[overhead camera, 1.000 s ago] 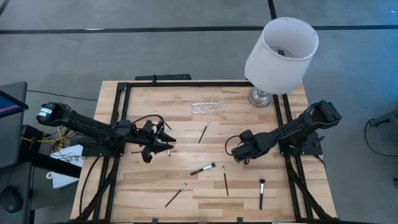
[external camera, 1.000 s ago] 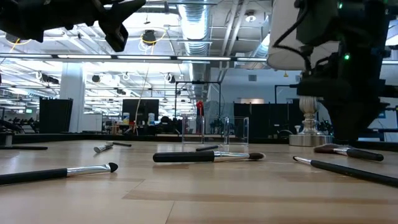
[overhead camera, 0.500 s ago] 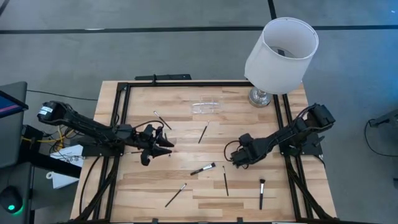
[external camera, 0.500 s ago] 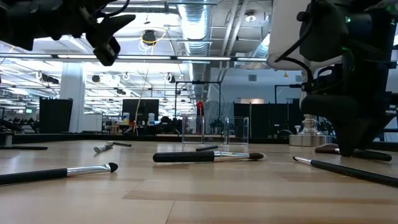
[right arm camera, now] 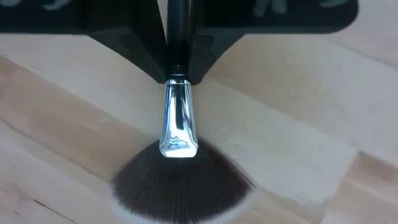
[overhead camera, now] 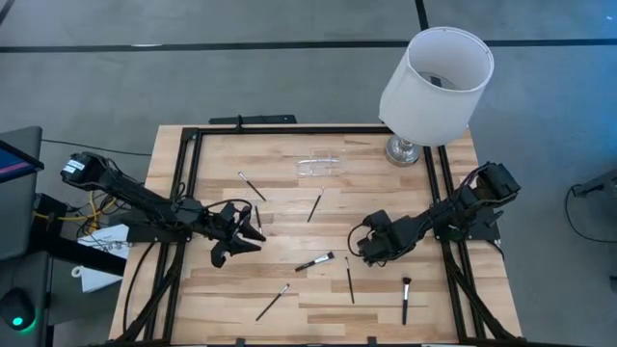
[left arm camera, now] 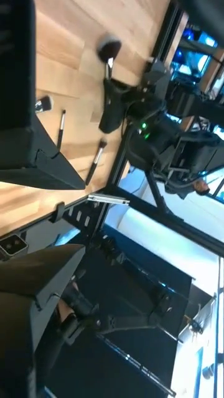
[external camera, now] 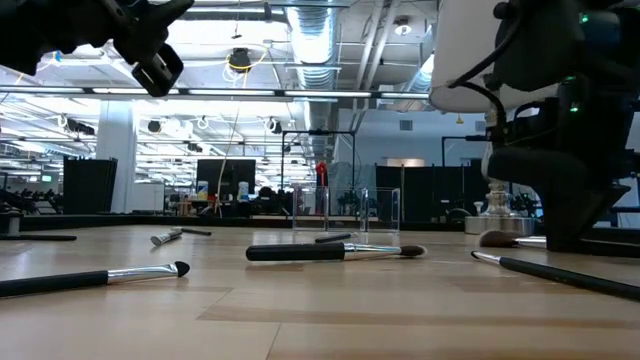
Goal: Put items in baskets/containers
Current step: Put the silver highlighter brush into the transparent organizer
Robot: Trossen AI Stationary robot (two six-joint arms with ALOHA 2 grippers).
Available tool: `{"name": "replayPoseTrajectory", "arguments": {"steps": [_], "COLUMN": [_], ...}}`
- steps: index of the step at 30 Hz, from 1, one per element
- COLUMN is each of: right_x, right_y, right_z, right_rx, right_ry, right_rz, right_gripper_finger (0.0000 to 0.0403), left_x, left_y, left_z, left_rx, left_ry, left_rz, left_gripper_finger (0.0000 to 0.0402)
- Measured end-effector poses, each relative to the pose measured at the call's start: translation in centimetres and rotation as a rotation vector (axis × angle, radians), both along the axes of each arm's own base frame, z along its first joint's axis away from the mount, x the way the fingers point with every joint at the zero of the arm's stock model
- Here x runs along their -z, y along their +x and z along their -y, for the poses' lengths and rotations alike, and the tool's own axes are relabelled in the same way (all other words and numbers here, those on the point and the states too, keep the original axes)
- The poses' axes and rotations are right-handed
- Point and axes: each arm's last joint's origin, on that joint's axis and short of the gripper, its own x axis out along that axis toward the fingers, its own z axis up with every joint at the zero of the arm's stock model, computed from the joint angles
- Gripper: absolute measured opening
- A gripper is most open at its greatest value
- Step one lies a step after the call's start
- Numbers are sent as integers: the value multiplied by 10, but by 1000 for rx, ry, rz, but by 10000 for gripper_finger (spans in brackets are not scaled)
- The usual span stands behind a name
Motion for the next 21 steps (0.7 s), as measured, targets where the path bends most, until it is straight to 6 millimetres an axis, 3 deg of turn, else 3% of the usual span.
{"name": "replayPoseTrajectory", "arguments": {"steps": [5,10,15,21], "right_x": [0,-1,-2,-7], "right_y": [-4,-5,4,9], "right_z": [-17,-23,-34,-47], "right_rx": [-64,-74,-120,-238], "right_ry": [-36,-24,-28,-208], "right_rz": [54,84,220,423], "right_gripper_finger": [60,44,35,47], "left_x": [0,0,0,0], "left_y": [0,1,2,2], "left_z": [0,-2,-5,-7], "left_rx": [-43,-76,-99,-145], "left_ry": [42,71,88,93], "left_rz": [14,23,27,26], "left_gripper_finger": [149,149,149,149]}}
